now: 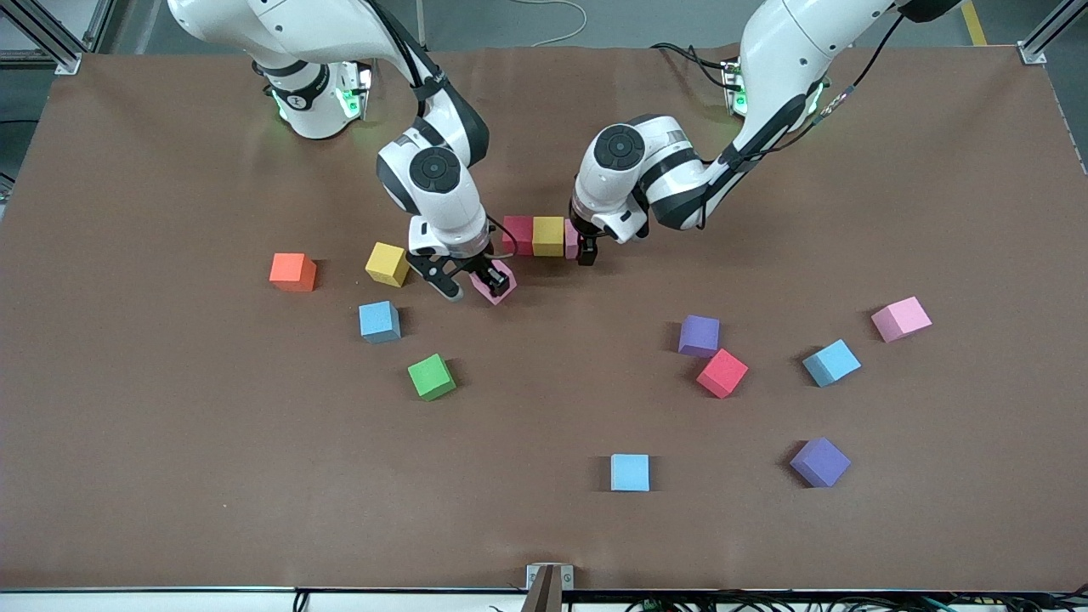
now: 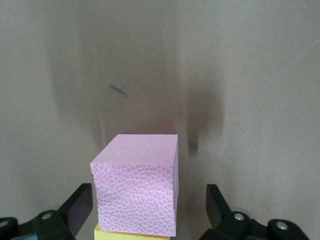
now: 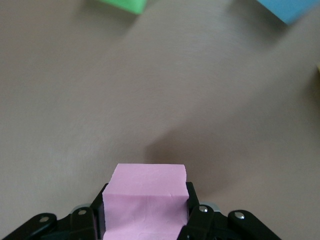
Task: Arrange 11 blocks into digit 3
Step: 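Carry the pink cube with the right gripper below the red cube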
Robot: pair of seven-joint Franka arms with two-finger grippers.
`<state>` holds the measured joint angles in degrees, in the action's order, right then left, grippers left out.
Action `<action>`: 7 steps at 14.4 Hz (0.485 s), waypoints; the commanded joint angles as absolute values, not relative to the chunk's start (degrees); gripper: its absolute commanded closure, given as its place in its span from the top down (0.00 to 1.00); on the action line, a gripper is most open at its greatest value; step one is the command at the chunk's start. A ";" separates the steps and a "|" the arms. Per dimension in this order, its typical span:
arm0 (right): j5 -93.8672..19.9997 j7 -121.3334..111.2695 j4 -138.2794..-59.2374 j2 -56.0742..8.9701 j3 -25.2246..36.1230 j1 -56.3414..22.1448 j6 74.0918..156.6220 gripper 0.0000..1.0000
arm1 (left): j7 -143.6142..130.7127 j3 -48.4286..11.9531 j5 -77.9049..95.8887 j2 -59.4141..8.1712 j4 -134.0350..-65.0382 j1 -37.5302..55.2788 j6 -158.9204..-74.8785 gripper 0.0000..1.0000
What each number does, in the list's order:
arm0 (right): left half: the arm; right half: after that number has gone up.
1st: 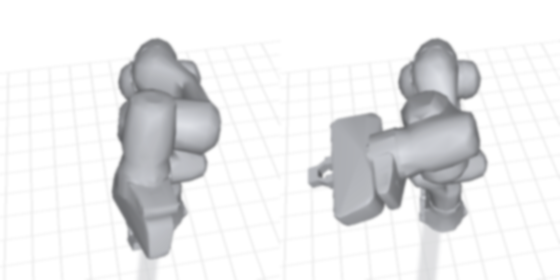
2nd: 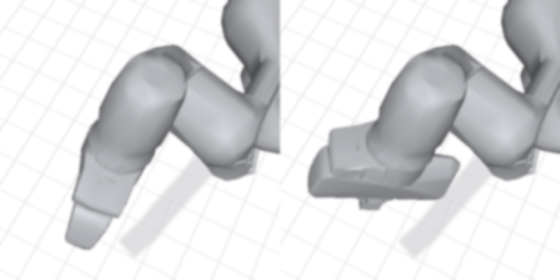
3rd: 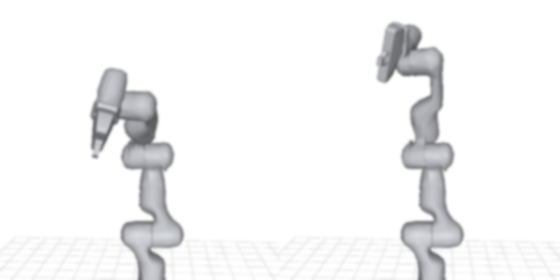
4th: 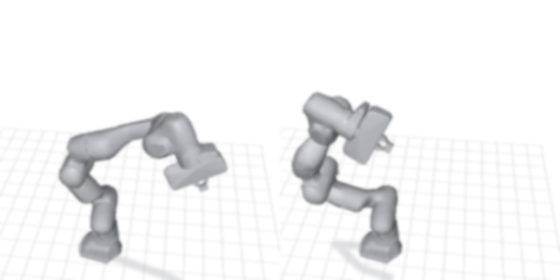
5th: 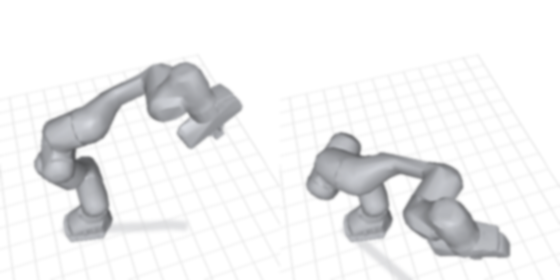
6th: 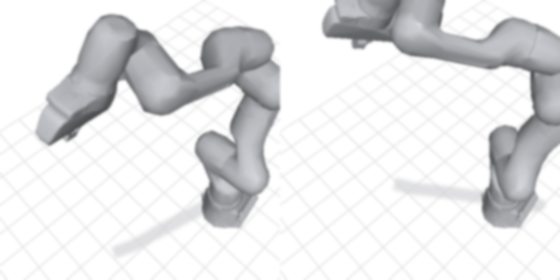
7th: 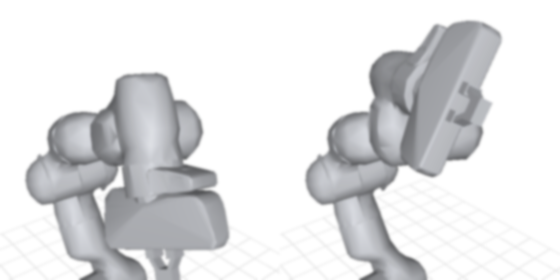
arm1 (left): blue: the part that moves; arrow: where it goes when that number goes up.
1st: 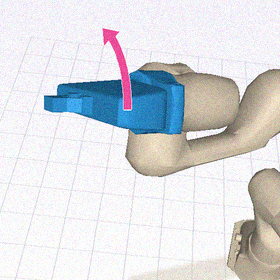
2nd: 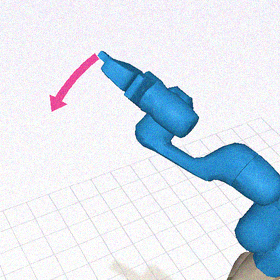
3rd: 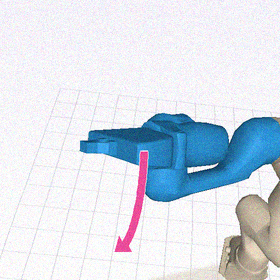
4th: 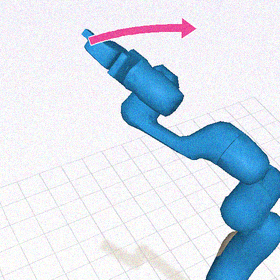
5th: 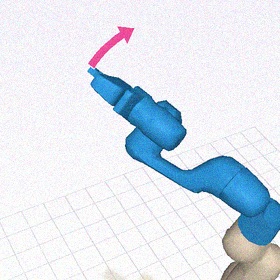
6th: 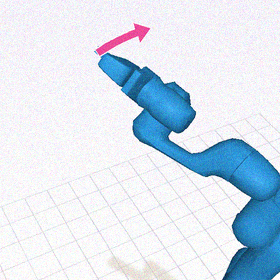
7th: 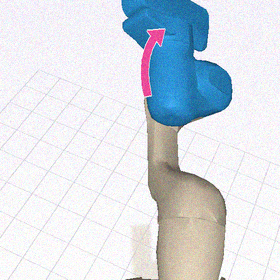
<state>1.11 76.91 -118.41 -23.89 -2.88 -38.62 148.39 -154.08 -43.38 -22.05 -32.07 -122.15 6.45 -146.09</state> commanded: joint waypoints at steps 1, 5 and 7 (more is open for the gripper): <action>1.84 63.94 -117.60 -24.52 -2.81 -39.02 147.57 0.00 | -155.39 -43.33 -23.99 -32.17 -121.03 6.51 -144.59 1.00; 2.02 56.35 -116.81 -24.78 -2.81 -39.90 145.72 0.00 | -155.65 -43.86 -23.64 -28.05 -120.59 5.63 -141.94 1.00; 2.20 53.01 -113.84 -26.71 -2.81 -40.34 144.76 0.00 | -155.48 -44.03 -23.20 -25.76 -120.59 5.63 -141.68 1.00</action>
<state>1.14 55.87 -117.34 -24.43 -2.92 -39.55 146.36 -154.08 -43.43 -22.30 -29.74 -120.04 5.85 -143.45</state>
